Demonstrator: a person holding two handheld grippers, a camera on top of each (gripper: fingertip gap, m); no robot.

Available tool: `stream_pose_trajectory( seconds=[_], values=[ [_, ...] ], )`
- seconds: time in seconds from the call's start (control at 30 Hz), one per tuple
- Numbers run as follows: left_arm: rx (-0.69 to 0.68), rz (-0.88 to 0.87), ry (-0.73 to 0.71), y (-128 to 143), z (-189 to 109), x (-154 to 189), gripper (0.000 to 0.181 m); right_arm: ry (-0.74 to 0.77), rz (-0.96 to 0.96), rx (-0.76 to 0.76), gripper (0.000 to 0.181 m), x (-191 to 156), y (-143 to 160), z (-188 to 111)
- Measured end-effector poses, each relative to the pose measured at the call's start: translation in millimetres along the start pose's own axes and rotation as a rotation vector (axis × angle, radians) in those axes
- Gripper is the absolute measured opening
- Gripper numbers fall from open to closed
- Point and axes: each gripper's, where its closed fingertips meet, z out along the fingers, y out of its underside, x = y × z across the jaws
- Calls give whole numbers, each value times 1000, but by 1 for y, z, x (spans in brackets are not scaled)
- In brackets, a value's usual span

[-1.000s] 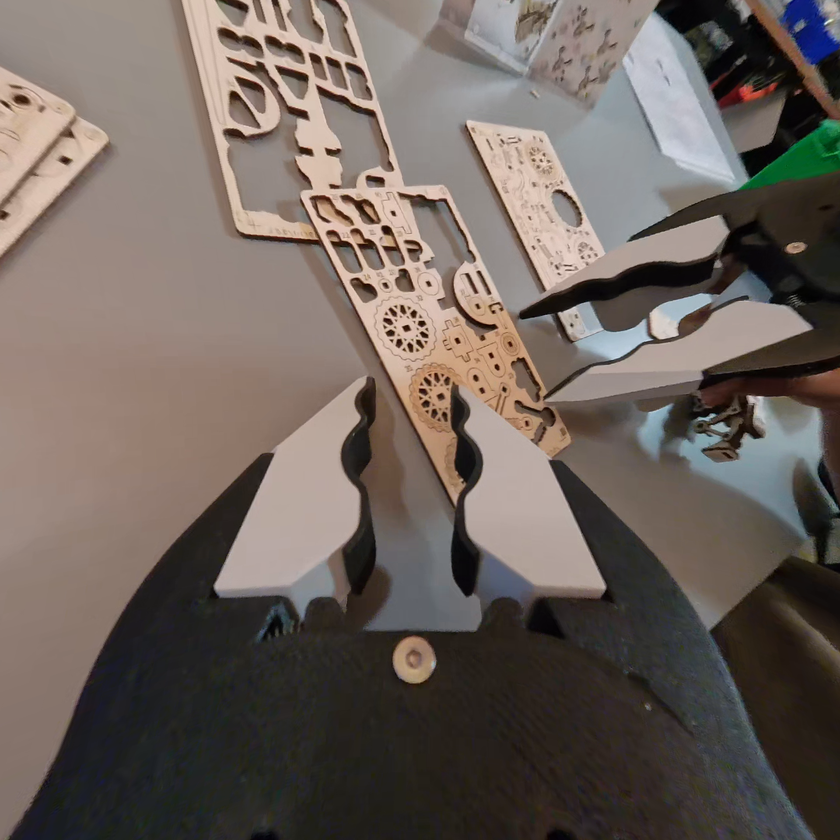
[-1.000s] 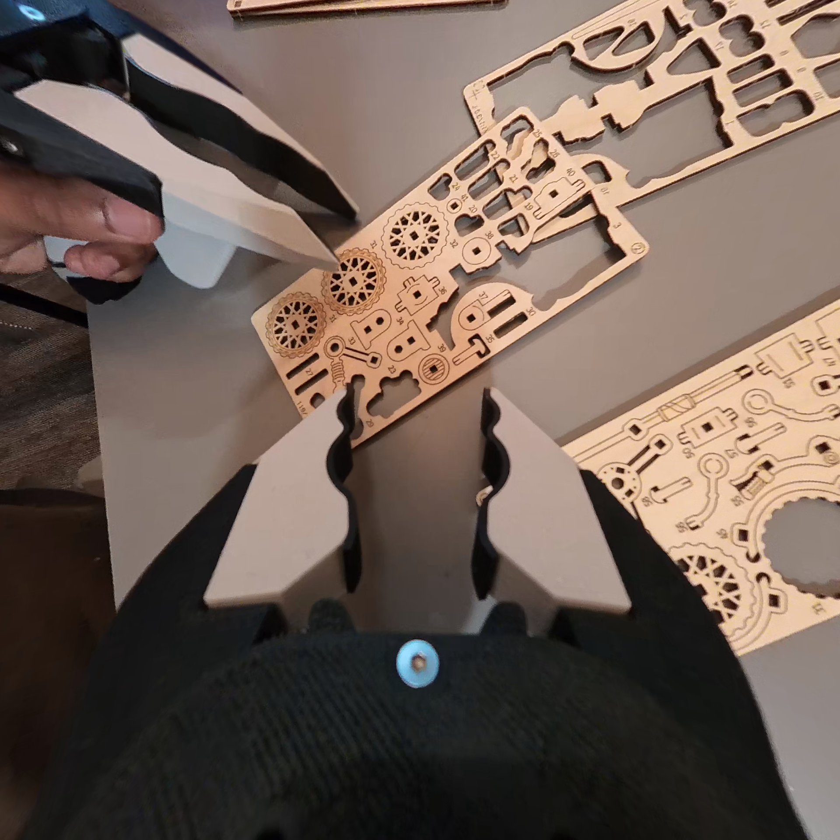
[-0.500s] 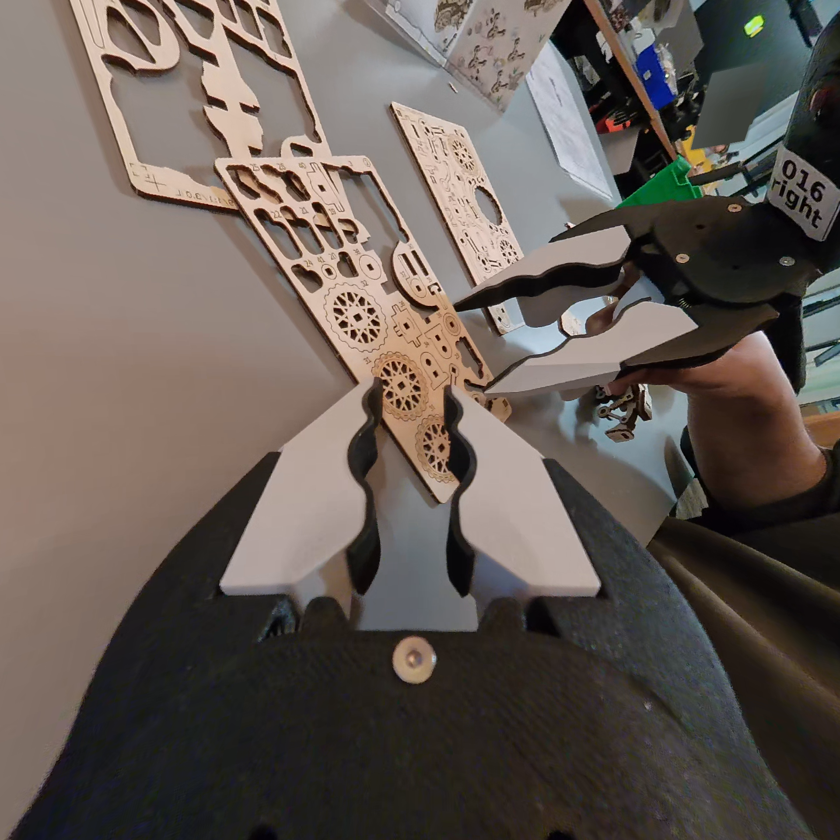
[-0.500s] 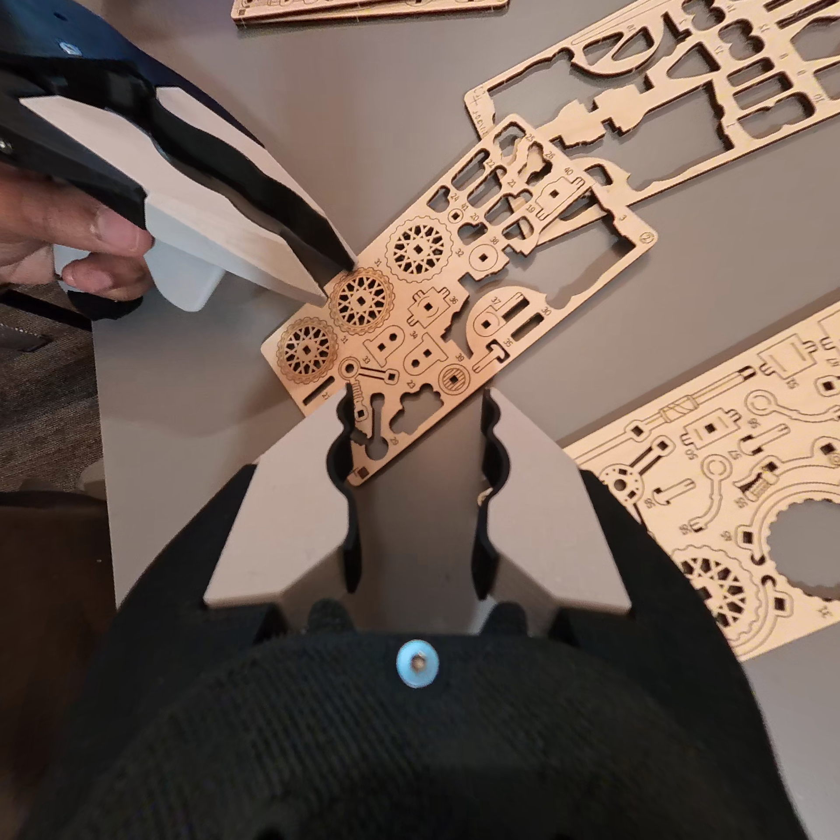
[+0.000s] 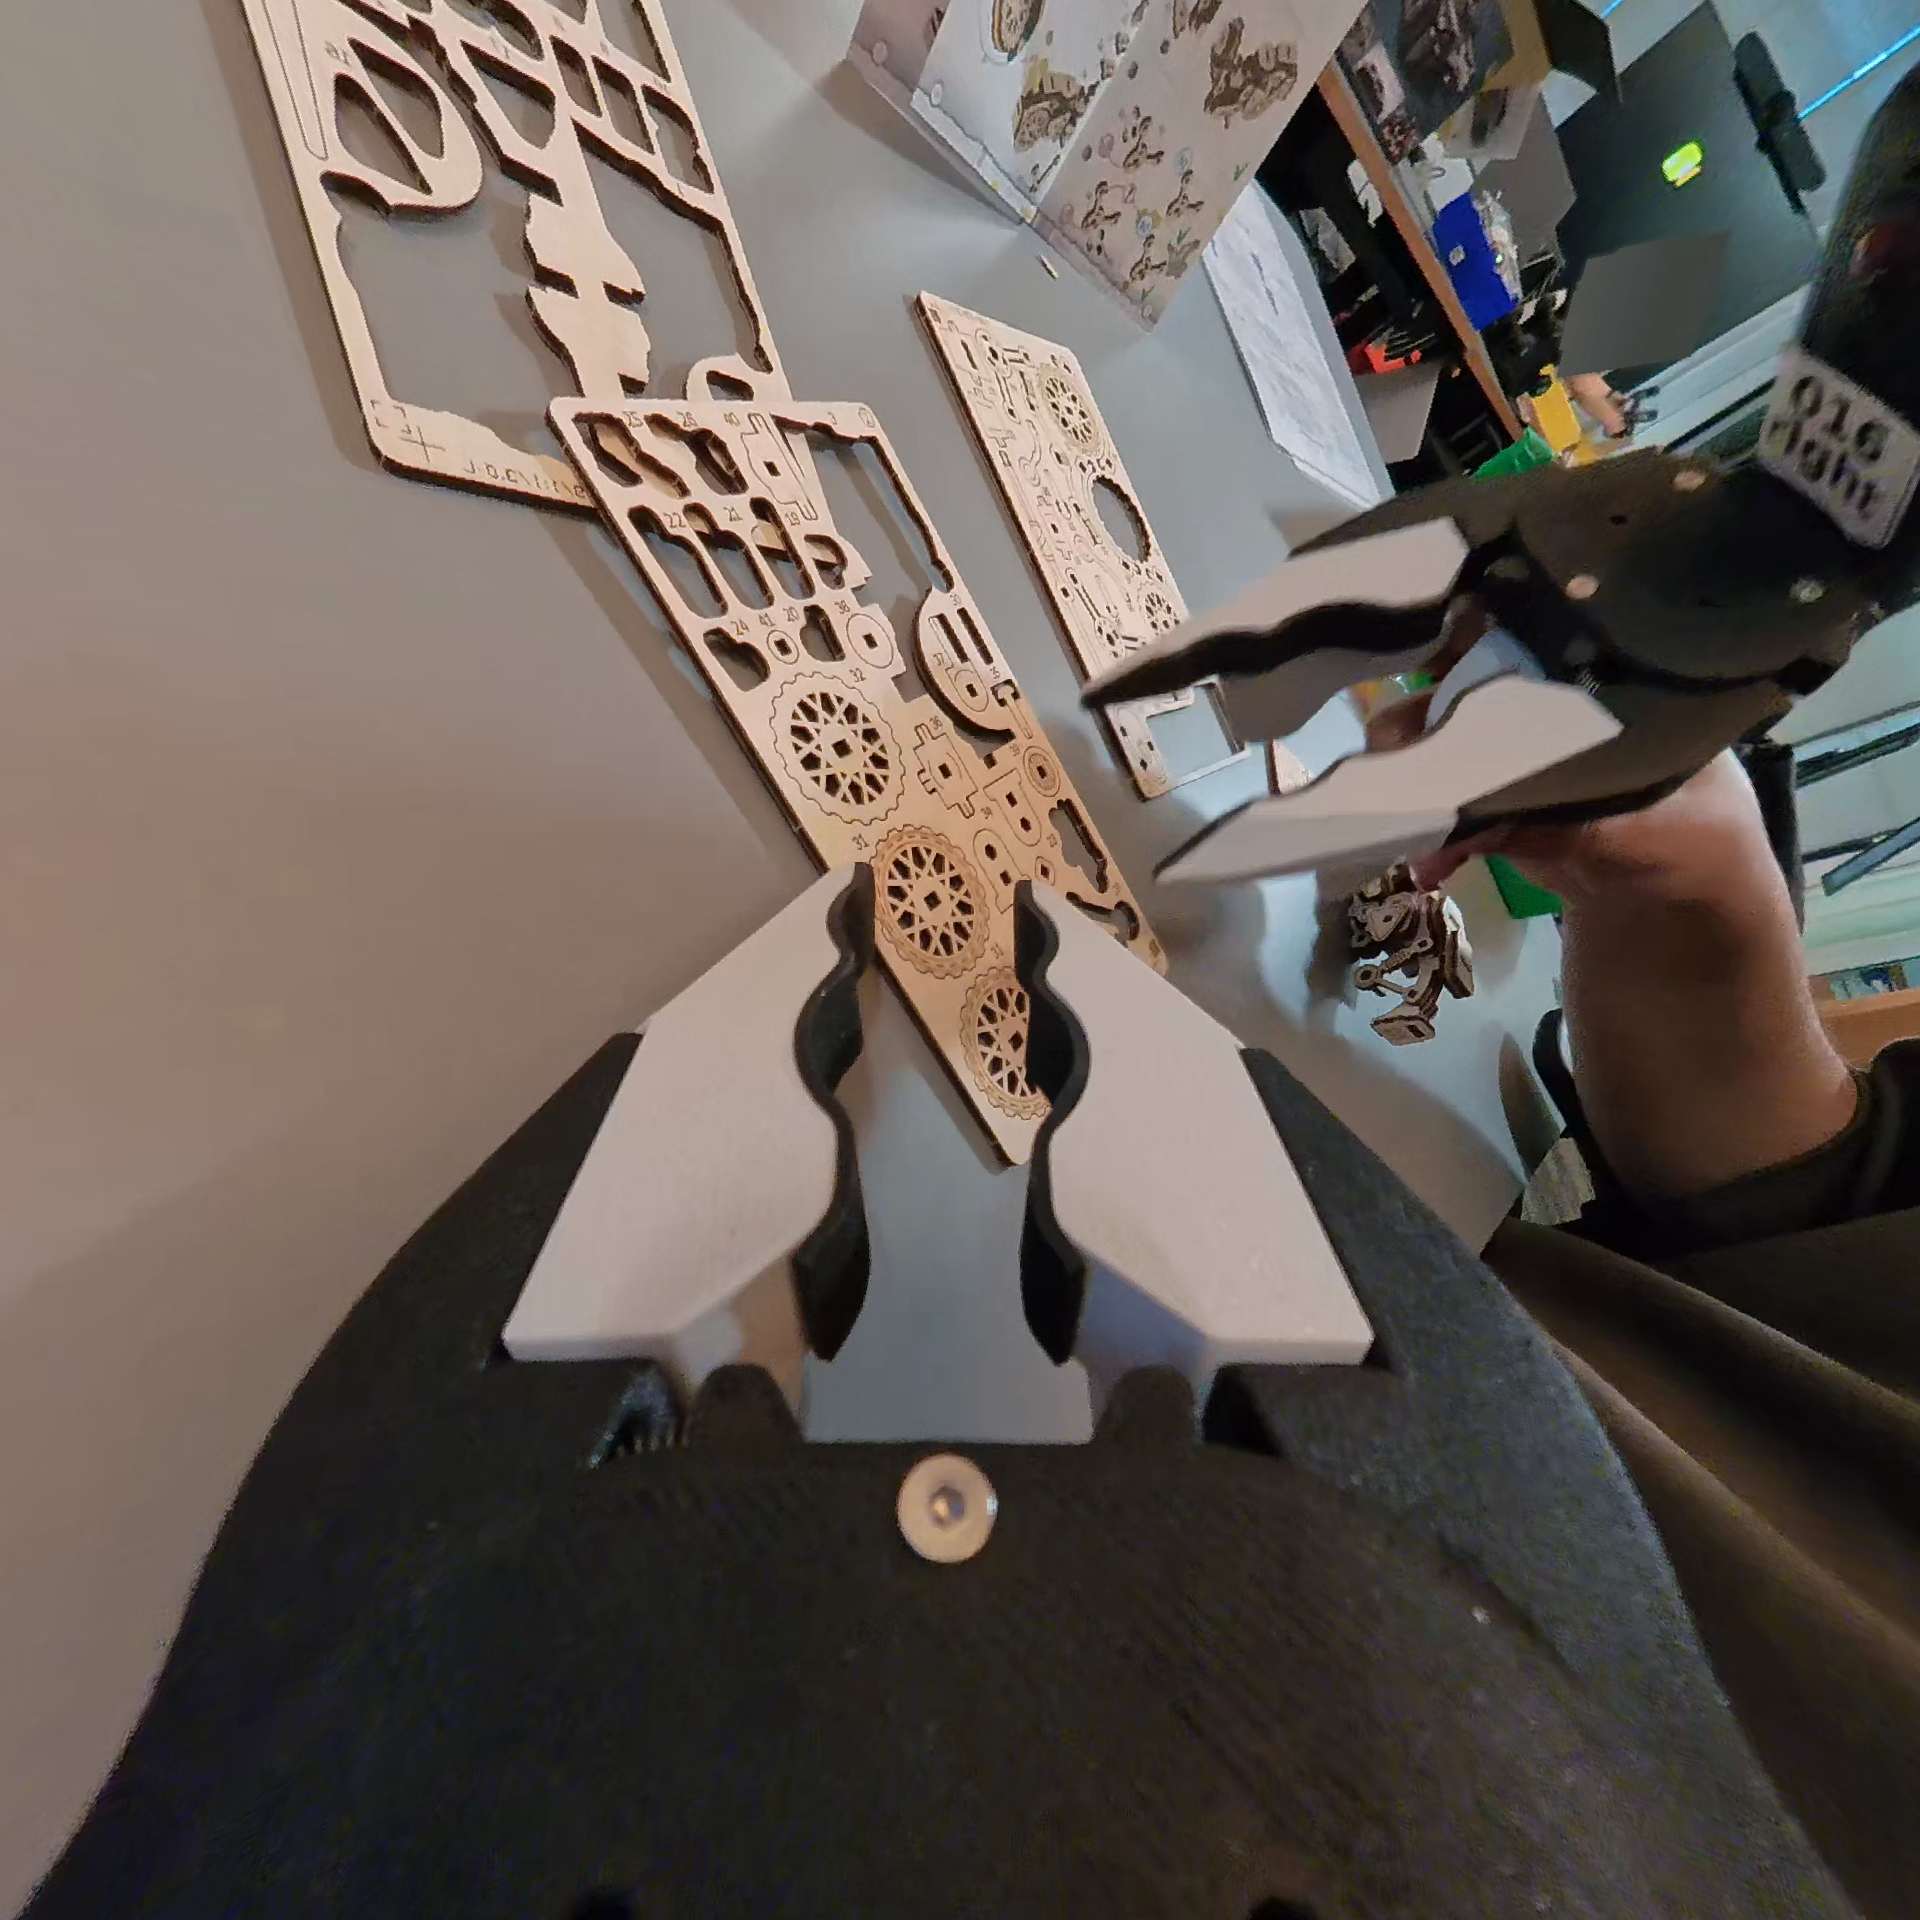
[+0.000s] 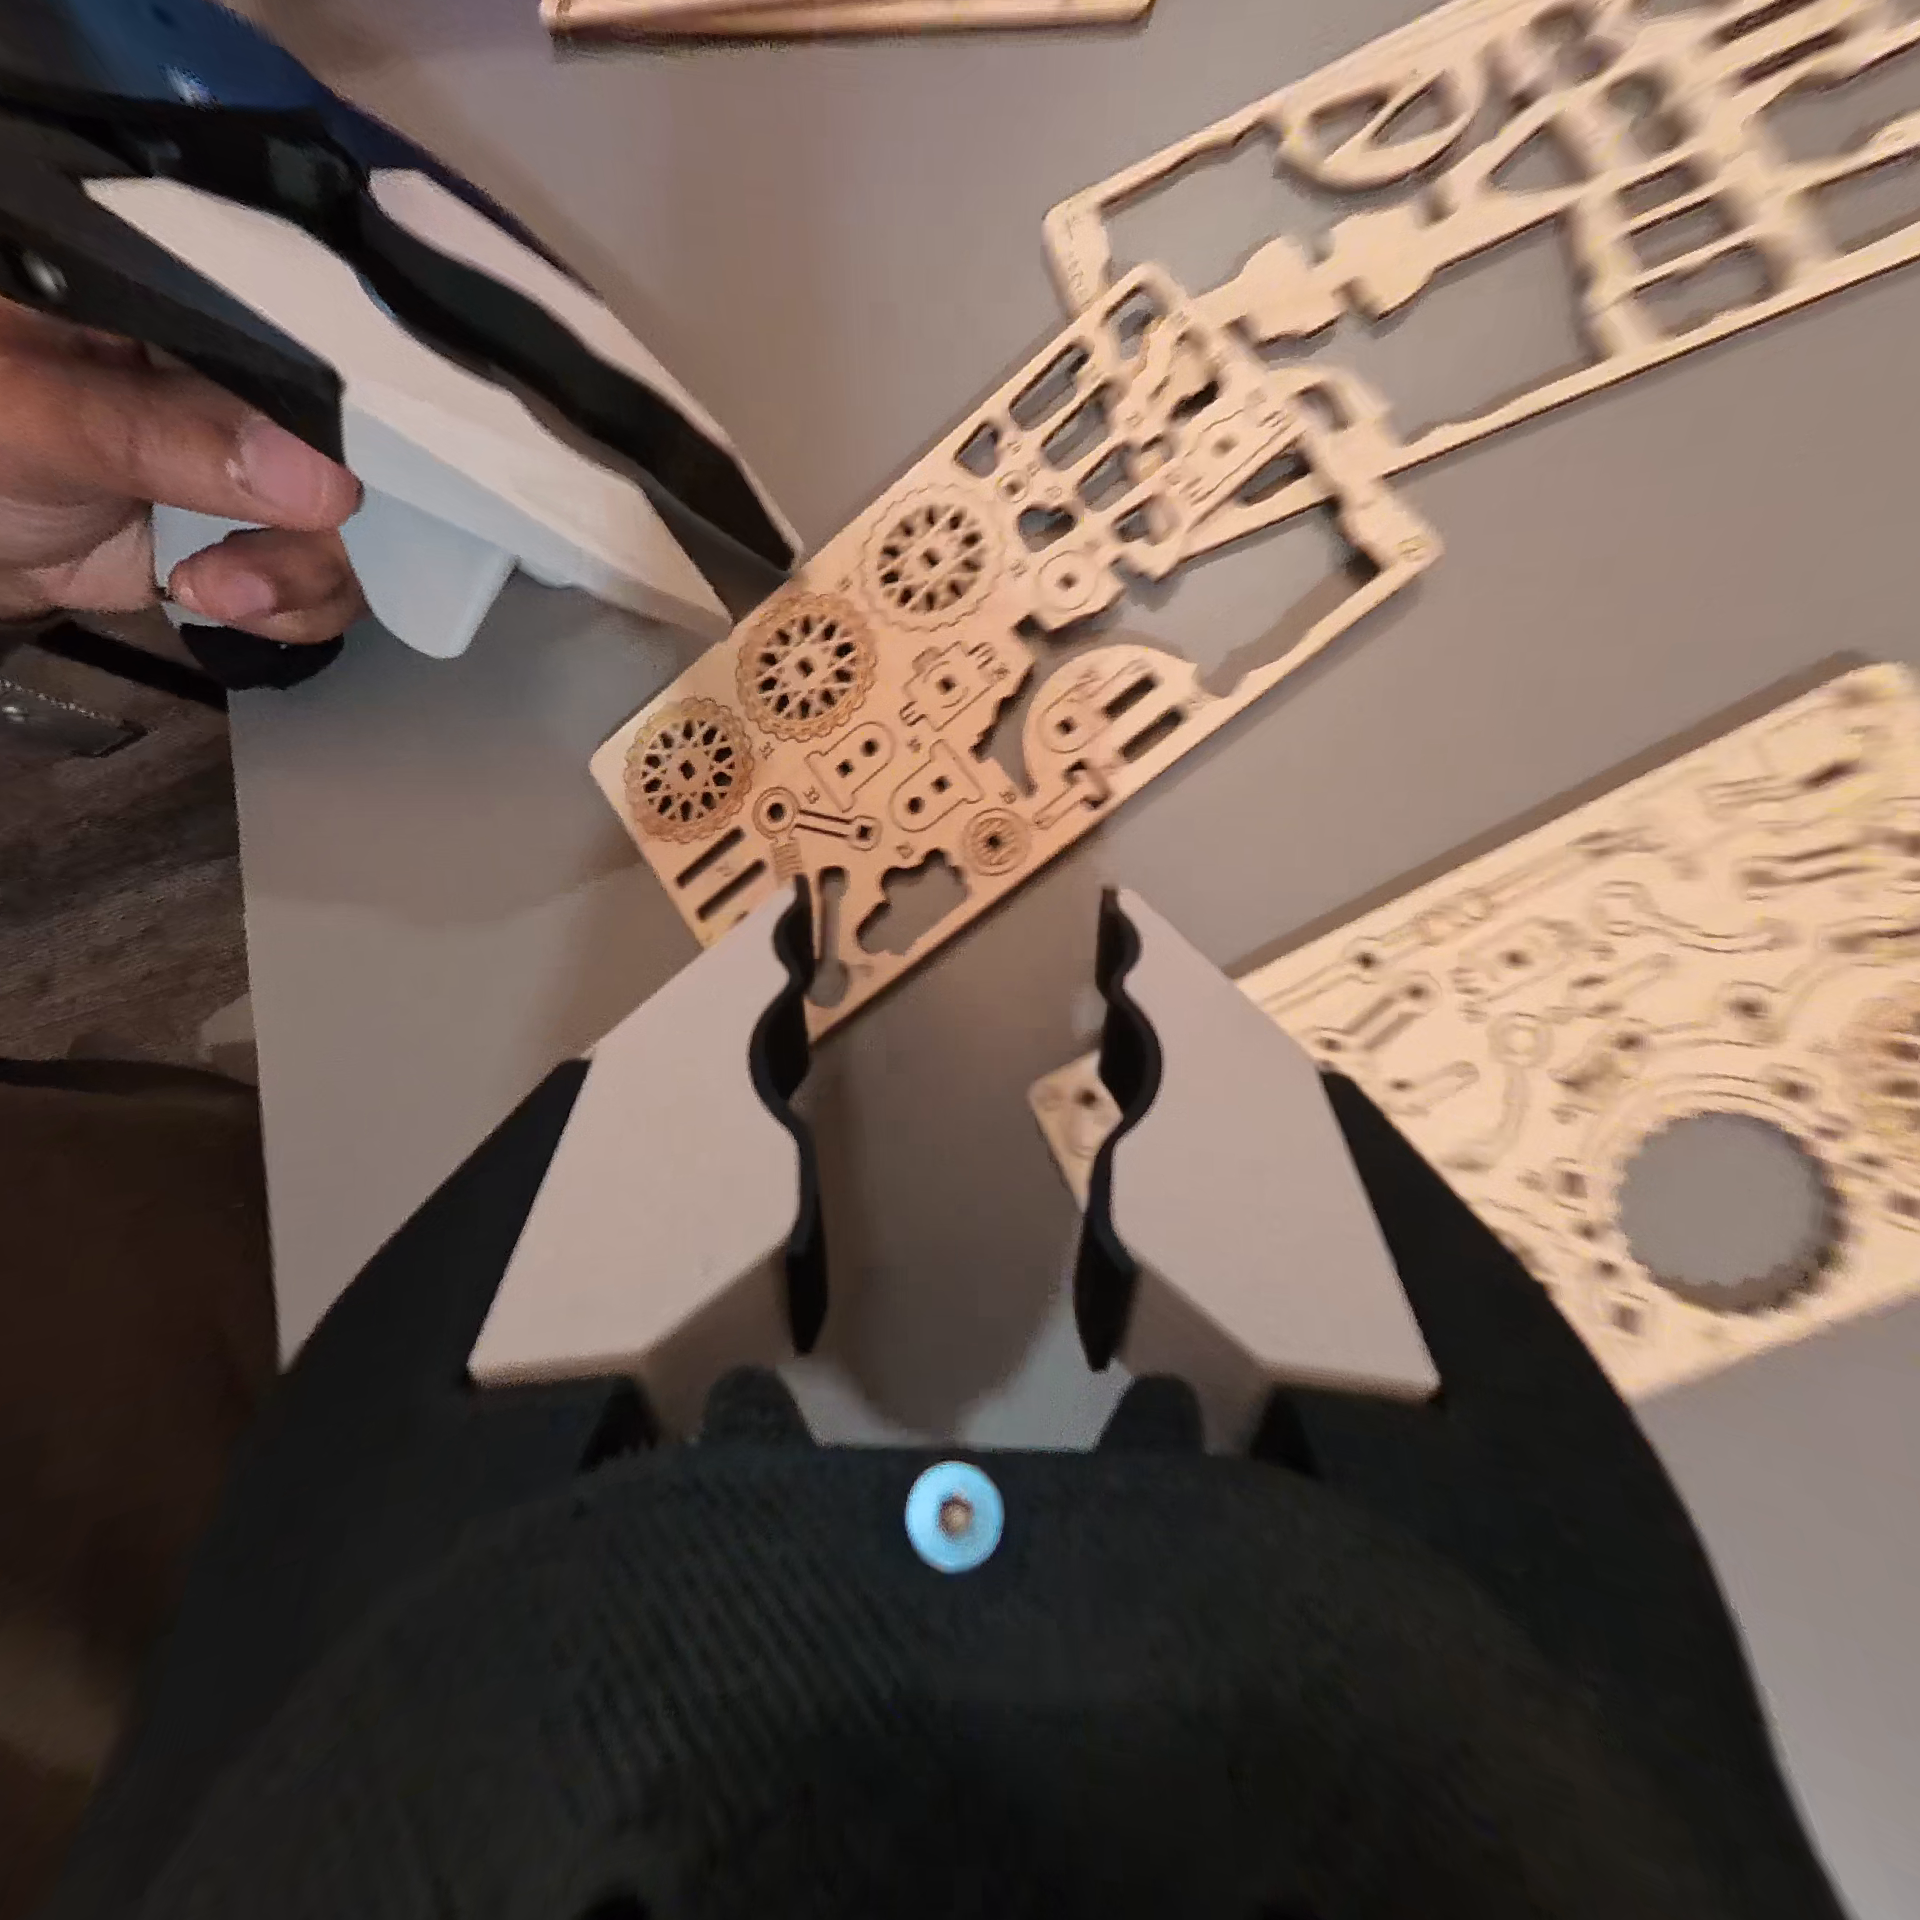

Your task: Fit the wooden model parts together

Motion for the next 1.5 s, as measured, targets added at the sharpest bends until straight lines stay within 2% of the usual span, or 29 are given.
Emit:
stream_pose_trajectory(
  seconds=[0.03,0.17,0.3,0.47,0.8,0.97,1.27,1.37,1.5],
  values=[
    [0,-2,2,0,0,0,26,24,-9,31,51,8,-6,-10],
    [2,-19,16,-1,0,0,25,113,-4,192,42,41,-31,-63],
    [11,-35,28,-2,-1,0,24,240,10,242,43,74,-32,-111],
    [11,-43,32,-2,-1,0,24,316,16,282,42,89,-32,-143],
    [14,-50,39,-2,-1,0,23,329,-39,209,42,82,-21,-124],
    [13,-54,43,-2,-1,0,23,375,-49,146,41,92,-7,-114],
    [10,-58,46,-2,-1,0,22,346,-4,95,39,105,25,-80],
    [10,-61,48,-2,-1,0,22,420,-18,119,42,119,27,-81],
    [10,-65,53,-2,-1,0,22,436,11,185,43,129,28,-85]
  ],
)
